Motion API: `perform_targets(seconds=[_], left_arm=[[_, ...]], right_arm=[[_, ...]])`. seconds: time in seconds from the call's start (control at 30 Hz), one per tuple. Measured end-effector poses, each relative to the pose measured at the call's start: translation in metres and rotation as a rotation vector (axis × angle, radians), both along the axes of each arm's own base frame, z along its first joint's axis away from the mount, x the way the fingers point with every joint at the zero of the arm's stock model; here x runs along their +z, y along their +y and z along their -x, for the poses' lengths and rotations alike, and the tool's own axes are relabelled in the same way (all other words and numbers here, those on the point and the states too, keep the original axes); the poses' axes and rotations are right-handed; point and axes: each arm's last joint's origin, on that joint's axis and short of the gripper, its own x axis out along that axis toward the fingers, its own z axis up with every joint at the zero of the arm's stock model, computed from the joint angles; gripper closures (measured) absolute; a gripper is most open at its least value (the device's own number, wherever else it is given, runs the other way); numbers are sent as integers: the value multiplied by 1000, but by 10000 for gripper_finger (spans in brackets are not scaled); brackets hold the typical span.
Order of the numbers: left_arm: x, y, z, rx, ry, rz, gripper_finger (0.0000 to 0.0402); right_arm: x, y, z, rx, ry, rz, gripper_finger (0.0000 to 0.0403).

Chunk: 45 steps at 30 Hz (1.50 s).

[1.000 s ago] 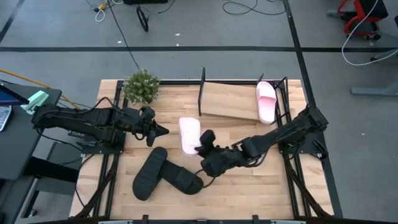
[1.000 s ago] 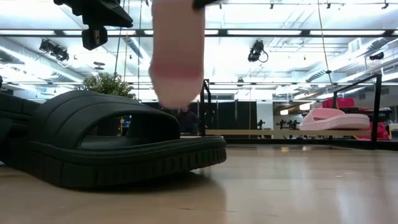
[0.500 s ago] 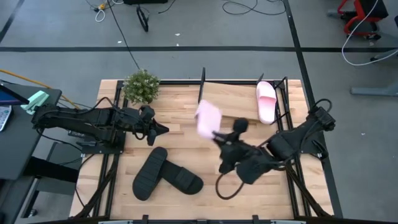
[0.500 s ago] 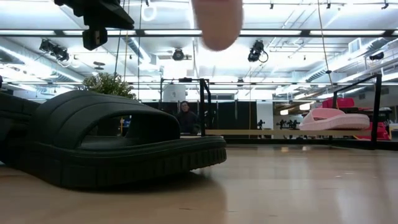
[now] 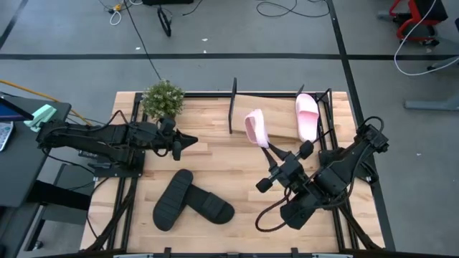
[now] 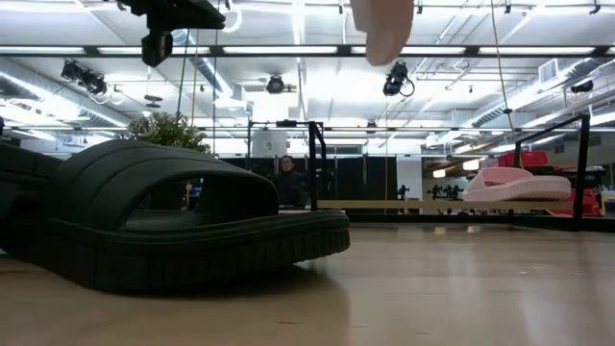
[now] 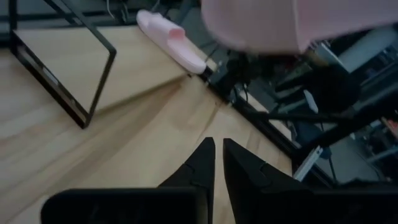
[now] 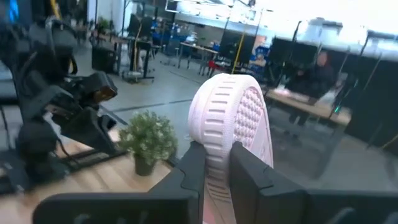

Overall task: Pick and place slides into the shelf
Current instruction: Put the pink slide on the shelf

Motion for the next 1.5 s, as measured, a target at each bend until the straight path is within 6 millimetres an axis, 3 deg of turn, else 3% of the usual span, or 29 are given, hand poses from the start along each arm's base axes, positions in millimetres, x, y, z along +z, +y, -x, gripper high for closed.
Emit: perform_targets(seconds=[0.27,0.67,1.13,1.5], left_arm=[[1,1,0,33,-14,-9,373],[2,1,0,30,-16,-22,367],[2,1,0,22,-13,-49,361],[2,1,0,11,-3,-89,371]], right_arm=[[-23,-3,-2,-12,-241,-188,355],[-26,-19,4,-38,-530,-400,355],[-31,-48,-4,-129,-640,-437,355],[-17,-43,11,-88,-647,-457,358]])
